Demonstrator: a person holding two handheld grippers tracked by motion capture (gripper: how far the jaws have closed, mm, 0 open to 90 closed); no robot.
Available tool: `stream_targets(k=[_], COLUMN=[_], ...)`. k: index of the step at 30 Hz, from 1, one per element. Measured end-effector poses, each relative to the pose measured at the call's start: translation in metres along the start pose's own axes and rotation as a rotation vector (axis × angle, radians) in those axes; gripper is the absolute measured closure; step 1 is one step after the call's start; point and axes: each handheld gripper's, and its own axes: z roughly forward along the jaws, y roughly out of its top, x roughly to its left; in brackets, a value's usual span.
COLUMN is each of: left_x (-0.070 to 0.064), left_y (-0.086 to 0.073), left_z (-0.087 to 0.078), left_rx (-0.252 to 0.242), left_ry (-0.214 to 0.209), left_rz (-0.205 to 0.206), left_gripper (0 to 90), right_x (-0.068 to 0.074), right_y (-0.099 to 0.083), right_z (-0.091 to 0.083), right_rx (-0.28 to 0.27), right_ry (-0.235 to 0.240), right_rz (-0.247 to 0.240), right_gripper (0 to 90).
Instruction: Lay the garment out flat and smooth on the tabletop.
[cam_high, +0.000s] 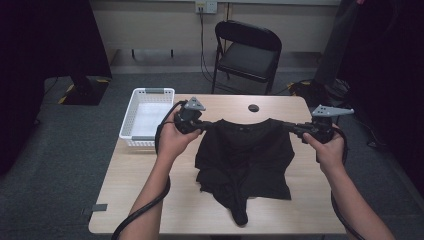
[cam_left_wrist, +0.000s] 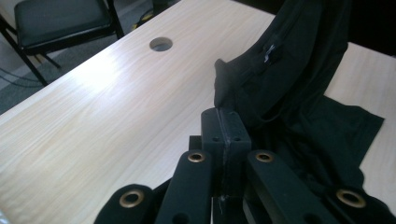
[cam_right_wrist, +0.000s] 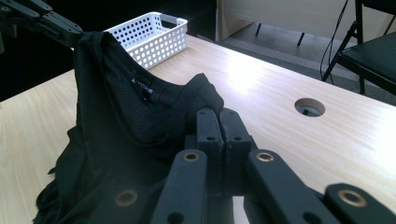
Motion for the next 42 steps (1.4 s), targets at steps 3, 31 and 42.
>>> stream_targets(k=[3,31,42], left_x=[0.008,0.078,0.013], left_y=[0.002,-0.035,-0.076], left_z=[0.002,0.065,0.035], left_rx=[0.014,-0.062,-0.08], left_ry=[0.006,0.172,0.058], left_rz=[-0.005,-0.131,-0.026], left_gripper=[90.0,18.7,14.8], right_x=[-0.005,-0.068,0.002], right_y=[0.003,-0.001,-0.038], right_z=[0.004,0.083,0.046], right_rx=[-0.002,0.071,0.116], right_ry=[0.0,-0.07,-0.053], right_rz=[0.002,0.119,-0.07], right_gripper=[87.8,27.4,19.5])
